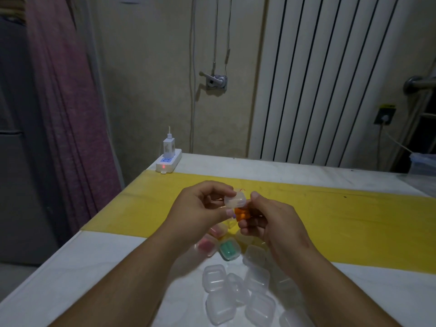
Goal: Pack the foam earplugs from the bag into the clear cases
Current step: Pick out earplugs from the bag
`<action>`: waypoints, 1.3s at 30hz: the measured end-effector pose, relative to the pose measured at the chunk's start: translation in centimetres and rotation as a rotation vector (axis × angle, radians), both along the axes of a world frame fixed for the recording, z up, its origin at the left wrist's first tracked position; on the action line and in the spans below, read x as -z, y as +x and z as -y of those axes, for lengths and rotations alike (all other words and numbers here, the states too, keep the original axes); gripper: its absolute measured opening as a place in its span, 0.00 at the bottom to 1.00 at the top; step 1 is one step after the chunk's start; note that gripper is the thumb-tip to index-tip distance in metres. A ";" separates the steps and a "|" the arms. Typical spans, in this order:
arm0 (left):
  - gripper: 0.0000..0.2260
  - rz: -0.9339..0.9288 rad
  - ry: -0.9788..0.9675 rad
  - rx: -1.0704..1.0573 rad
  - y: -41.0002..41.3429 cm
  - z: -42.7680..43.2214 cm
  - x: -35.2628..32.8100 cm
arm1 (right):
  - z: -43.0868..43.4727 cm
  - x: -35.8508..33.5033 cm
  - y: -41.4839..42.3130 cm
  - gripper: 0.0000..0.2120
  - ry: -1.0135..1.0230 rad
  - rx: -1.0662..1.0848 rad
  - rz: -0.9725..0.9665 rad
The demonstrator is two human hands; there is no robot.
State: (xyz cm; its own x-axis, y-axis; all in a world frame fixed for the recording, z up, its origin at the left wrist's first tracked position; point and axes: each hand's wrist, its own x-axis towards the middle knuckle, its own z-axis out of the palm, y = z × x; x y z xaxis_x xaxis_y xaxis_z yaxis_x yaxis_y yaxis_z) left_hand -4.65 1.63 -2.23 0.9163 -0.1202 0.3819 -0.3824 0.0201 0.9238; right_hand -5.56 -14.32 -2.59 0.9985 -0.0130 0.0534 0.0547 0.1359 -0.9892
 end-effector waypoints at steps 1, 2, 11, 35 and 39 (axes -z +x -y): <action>0.16 -0.007 -0.010 0.008 0.1 0.0 0.1 | 0.0 0.0 0.0 0.14 -0.003 -0.013 0.001; 0.16 -0.012 -0.018 0.015 0.1 -0.1 0.2 | 0.0 0.1 0.0 0.12 -0.010 -0.021 0.007; 0.15 -0.019 -0.062 0.061 0.3 0.1 0.5 | -0.3 0.0 -0.4 0.07 -0.060 -0.029 0.055; 0.16 -0.002 -0.059 0.035 0.5 -0.2 0.4 | -0.9 -0.1 -0.4 0.12 -0.132 0.037 0.029; 0.17 0.006 0.003 0.041 0.2 -0.1 0.2 | -0.6 -0.3 -0.2 0.13 -0.093 0.075 -0.010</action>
State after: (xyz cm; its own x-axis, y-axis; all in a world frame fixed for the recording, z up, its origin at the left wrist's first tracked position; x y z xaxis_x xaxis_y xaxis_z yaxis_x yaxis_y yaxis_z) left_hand -4.46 1.71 -2.47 0.9083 -0.1591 0.3869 -0.3867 0.0333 0.9216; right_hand -5.75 -13.67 -2.26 0.9954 -0.0833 0.0480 0.0515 0.0397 -0.9979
